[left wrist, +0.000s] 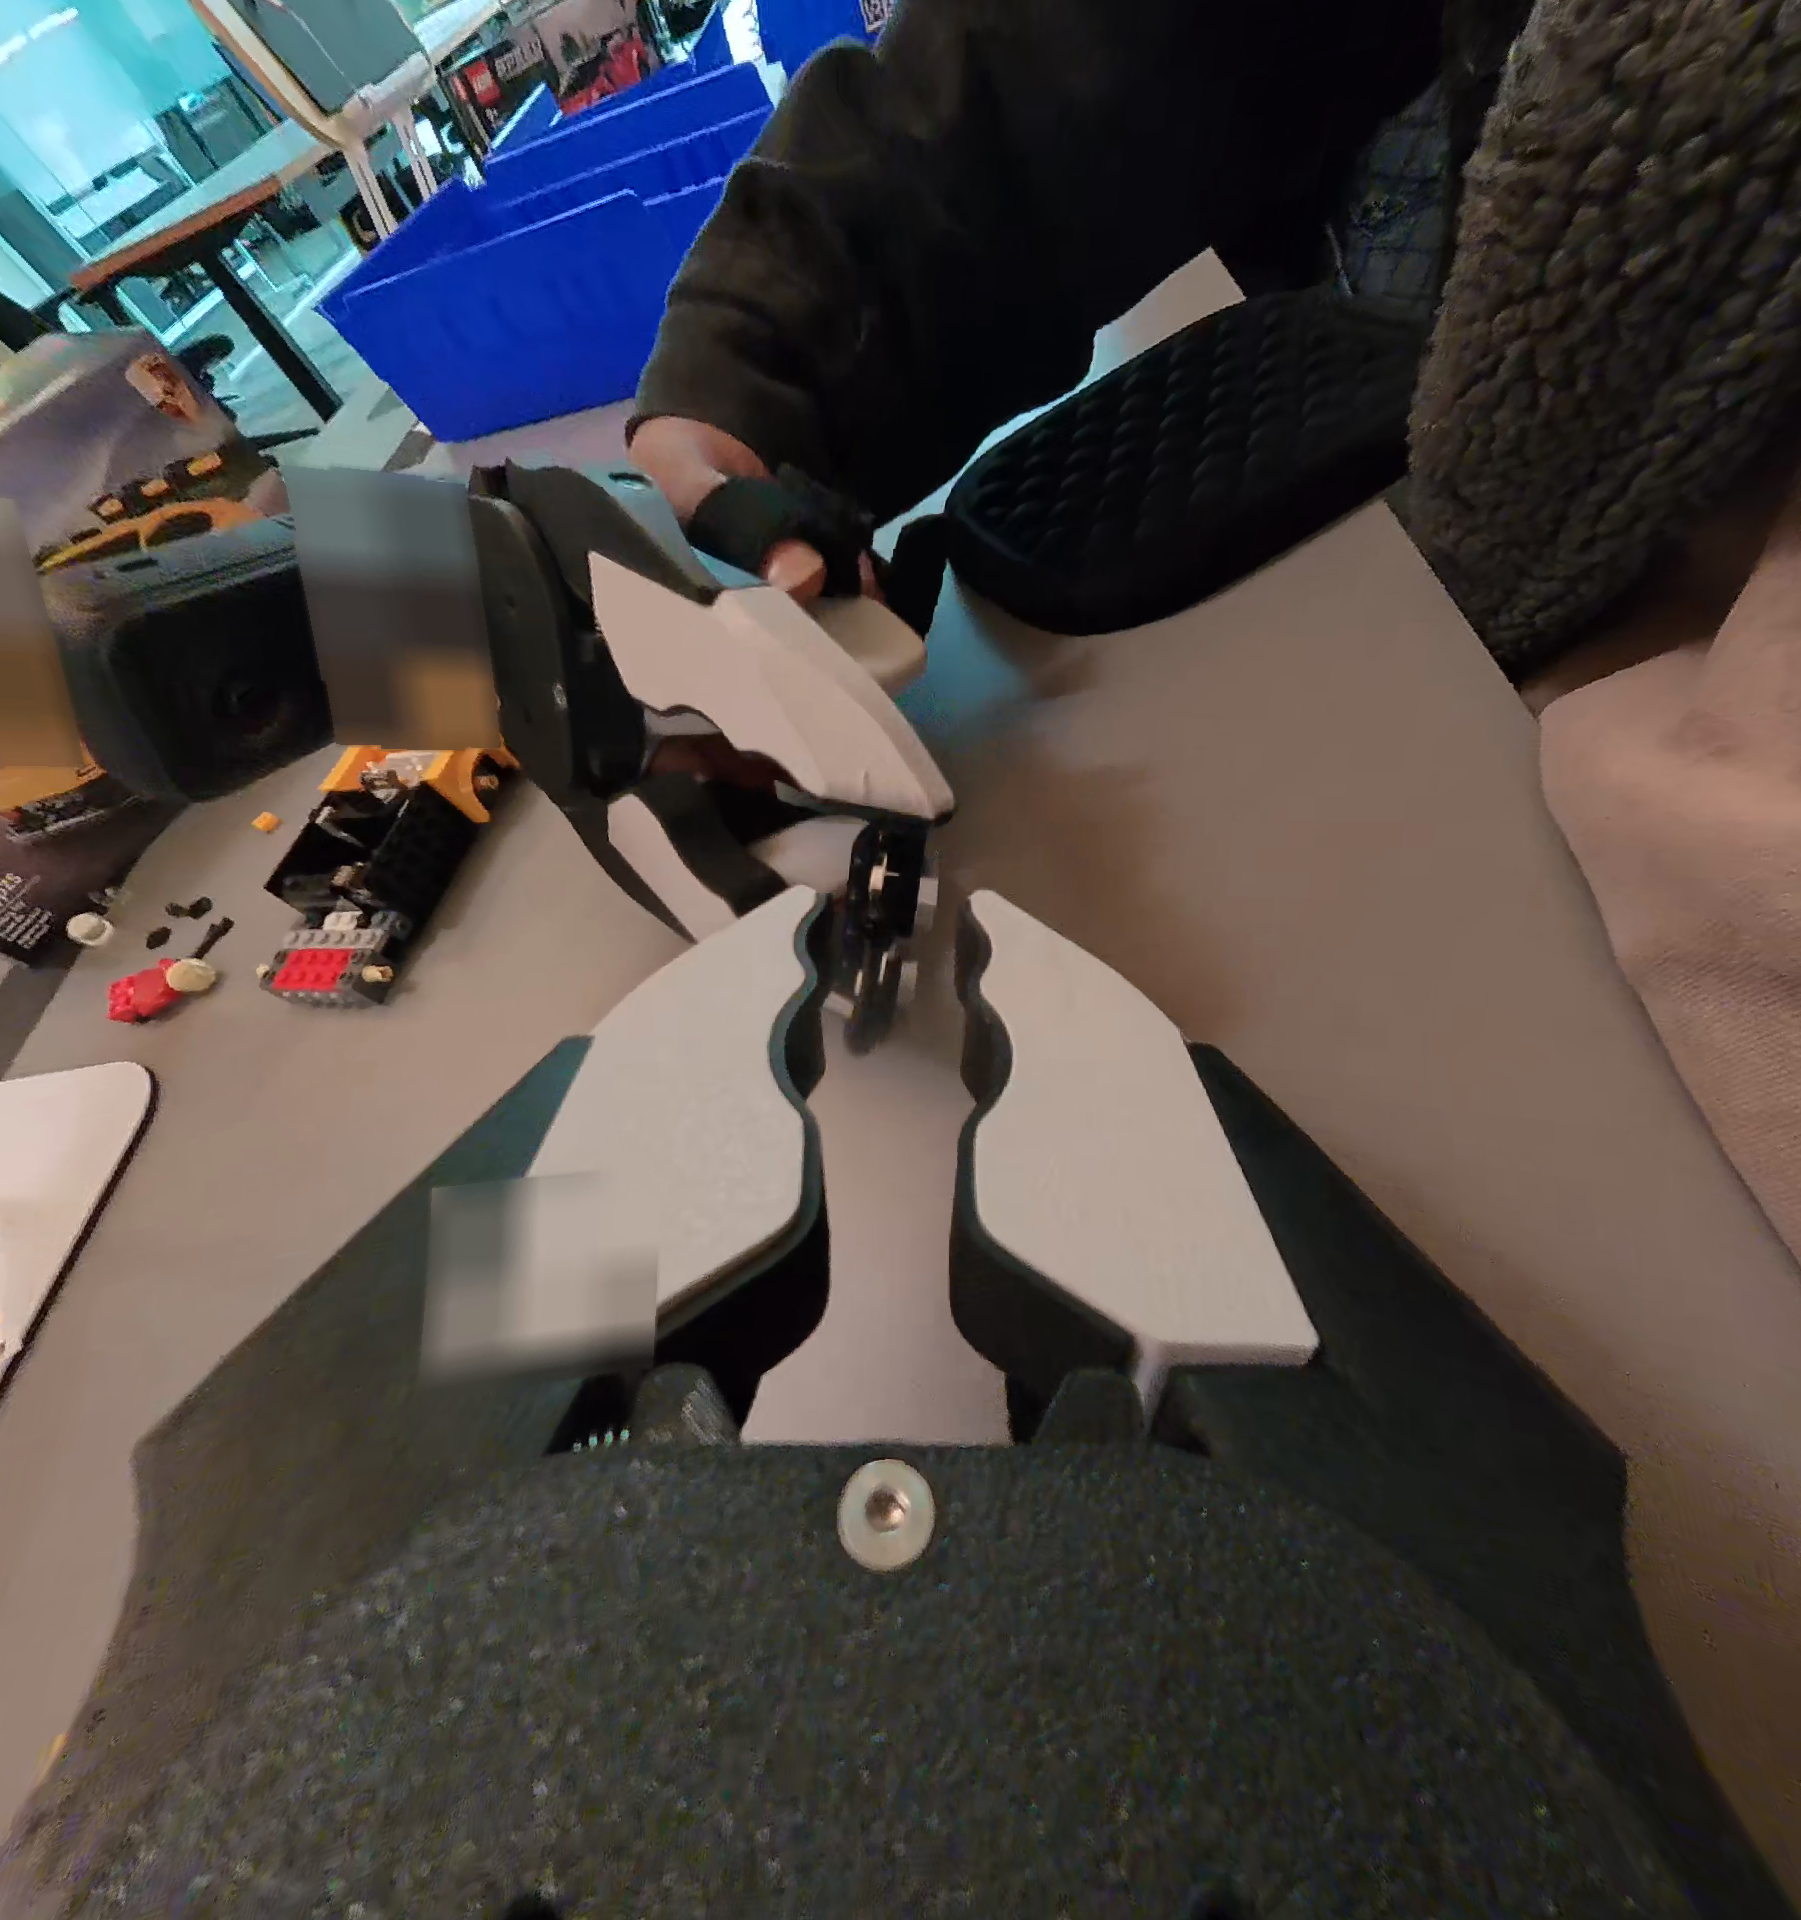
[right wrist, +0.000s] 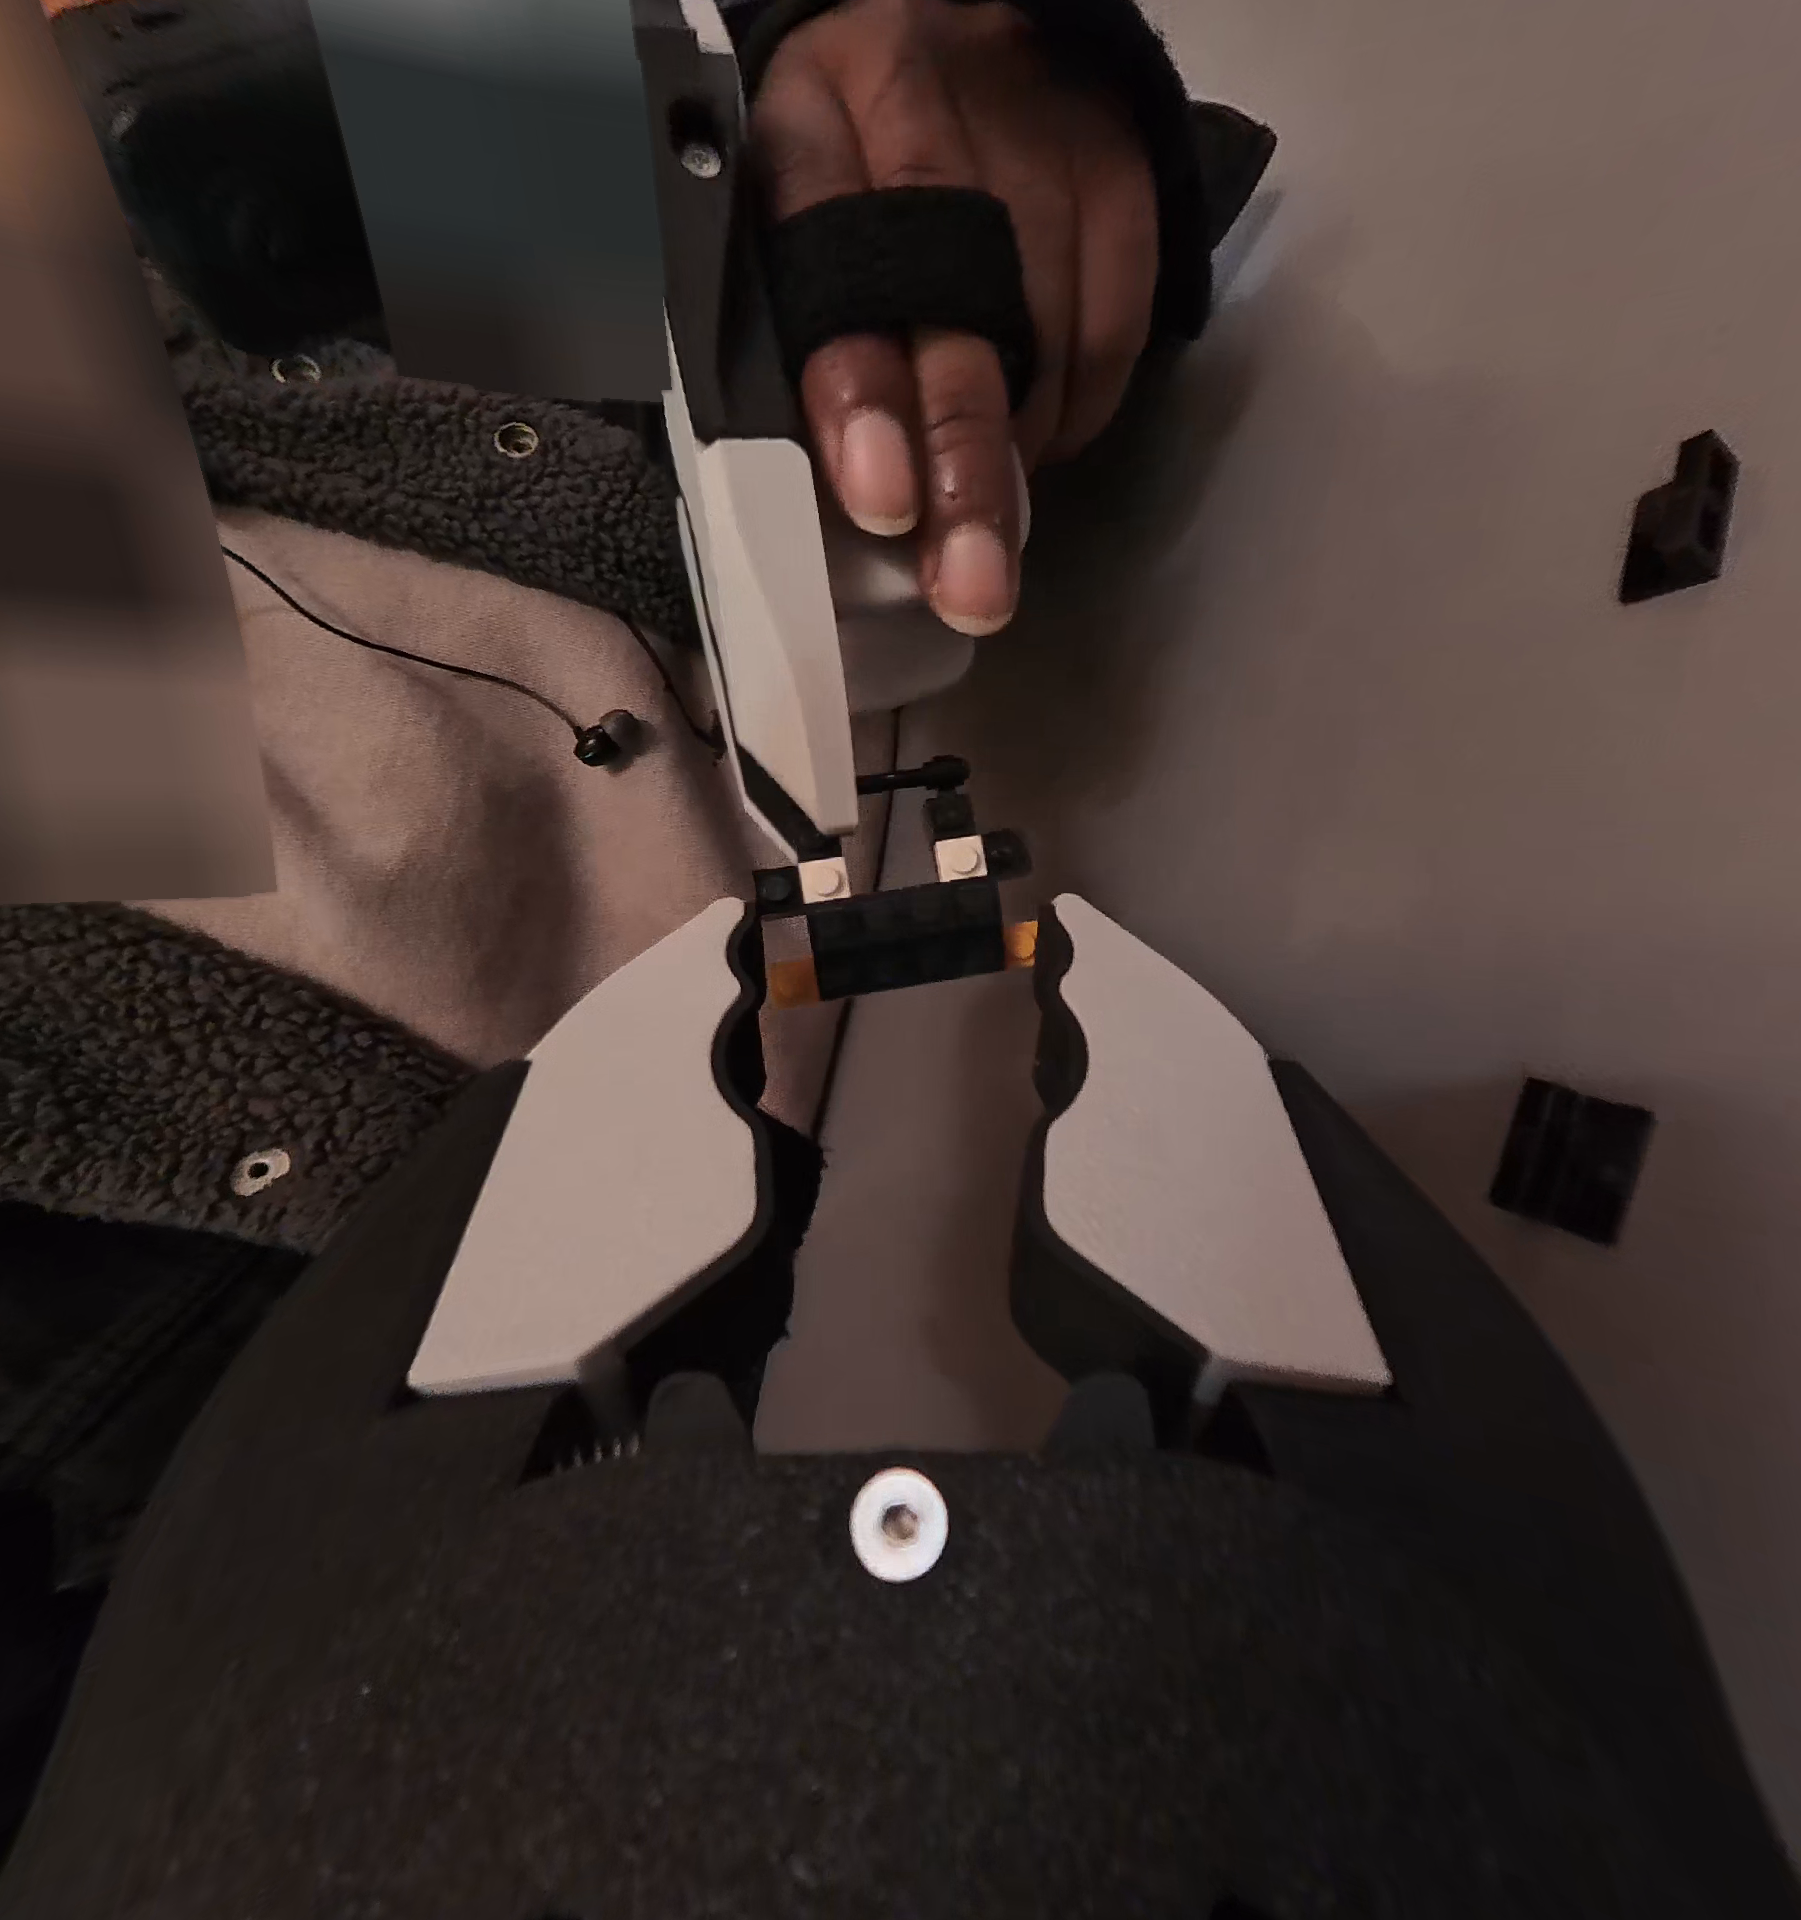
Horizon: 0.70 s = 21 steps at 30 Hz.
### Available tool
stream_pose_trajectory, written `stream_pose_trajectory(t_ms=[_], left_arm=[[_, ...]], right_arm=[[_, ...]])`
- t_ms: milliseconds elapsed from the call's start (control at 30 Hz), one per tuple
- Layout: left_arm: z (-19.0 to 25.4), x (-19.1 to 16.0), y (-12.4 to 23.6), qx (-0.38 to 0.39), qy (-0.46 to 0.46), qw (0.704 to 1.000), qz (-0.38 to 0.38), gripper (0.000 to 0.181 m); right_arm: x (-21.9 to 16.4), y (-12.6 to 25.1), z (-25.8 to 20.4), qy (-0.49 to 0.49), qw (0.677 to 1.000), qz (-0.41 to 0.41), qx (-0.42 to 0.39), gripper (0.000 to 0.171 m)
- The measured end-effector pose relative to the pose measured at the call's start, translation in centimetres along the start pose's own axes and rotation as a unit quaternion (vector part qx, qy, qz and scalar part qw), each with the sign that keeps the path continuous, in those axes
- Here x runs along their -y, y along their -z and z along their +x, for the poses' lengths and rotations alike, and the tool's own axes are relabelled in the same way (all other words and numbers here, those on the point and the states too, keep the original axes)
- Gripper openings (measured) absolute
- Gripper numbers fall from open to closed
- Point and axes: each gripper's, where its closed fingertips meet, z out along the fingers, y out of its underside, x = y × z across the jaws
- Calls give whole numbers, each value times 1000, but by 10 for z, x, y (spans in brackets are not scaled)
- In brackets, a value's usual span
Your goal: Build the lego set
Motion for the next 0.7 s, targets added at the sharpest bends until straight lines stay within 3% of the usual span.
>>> stream_pose_trajectory(t_ms=[133, 467, 600, 700], left_arm=[[5, -5, -1, -6, -24, 1000, -18, 12], [5, -10, -2, -2, -46, 998, -35, 12], [-5, -11, 7, -29, 47, 998, -16, 38], [-34, -9, 18, -3, 161, 987, 30, 30]], right_arm=[[-1, -3, 1, 1, 1000, -12, -9, 50], [0, -2, 6, 19, 999, 1, -35, 50], [4, 4, 20, 133, 975, 9, -176, 50], [-4, 10, 31, 212, 929, -31, -303, 50]])
